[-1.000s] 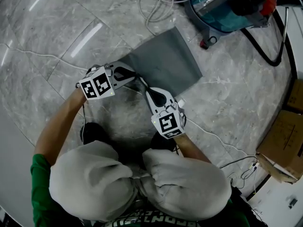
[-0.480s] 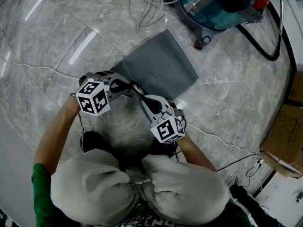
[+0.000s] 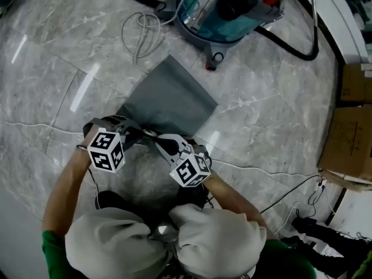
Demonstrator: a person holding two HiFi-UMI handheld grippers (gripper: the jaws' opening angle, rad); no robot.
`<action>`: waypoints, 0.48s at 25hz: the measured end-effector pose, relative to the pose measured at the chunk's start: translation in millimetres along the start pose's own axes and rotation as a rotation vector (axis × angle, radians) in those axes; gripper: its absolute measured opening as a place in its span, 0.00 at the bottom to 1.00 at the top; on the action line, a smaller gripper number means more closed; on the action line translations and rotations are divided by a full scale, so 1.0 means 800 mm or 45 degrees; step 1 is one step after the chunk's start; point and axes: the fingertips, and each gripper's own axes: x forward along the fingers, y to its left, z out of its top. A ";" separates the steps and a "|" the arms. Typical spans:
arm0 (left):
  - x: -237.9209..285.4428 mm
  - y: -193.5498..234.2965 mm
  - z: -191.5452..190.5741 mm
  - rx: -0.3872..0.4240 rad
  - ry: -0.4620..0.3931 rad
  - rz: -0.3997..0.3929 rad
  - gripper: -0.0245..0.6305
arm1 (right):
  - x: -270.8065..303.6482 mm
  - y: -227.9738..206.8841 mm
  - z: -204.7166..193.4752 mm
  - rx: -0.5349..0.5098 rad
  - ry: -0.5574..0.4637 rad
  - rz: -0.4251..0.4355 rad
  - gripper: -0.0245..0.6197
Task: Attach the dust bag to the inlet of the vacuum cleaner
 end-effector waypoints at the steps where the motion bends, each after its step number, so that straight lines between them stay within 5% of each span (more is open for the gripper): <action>1: 0.002 0.004 0.000 0.005 0.017 0.011 0.04 | 0.000 -0.004 -0.001 0.019 -0.004 -0.004 0.06; 12: -0.019 0.051 0.045 -0.061 -0.083 0.109 0.06 | -0.046 -0.056 0.025 0.043 -0.052 -0.085 0.06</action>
